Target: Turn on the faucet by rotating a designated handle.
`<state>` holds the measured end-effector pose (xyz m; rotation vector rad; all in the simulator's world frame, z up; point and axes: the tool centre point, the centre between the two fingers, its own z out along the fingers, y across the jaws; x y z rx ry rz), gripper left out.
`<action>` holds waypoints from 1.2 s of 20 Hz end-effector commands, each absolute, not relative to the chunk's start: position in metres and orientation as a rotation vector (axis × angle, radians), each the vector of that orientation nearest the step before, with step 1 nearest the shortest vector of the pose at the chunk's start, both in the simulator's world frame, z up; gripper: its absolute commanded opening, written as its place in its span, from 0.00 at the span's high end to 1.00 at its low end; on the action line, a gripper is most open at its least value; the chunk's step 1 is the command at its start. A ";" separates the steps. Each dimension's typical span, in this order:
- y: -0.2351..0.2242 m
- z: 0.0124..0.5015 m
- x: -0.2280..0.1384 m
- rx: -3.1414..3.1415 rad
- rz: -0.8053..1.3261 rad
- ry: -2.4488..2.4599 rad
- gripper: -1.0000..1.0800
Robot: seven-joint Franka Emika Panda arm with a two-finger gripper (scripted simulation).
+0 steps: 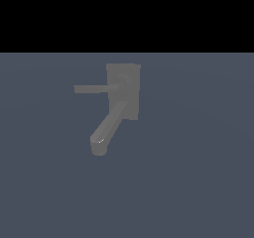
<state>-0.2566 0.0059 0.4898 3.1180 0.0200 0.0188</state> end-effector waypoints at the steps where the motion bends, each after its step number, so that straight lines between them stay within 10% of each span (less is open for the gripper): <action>1: 0.006 0.490 -0.257 3.118 0.019 0.020 1.00; 24: 0.008 0.525 -0.239 2.871 0.213 0.008 1.00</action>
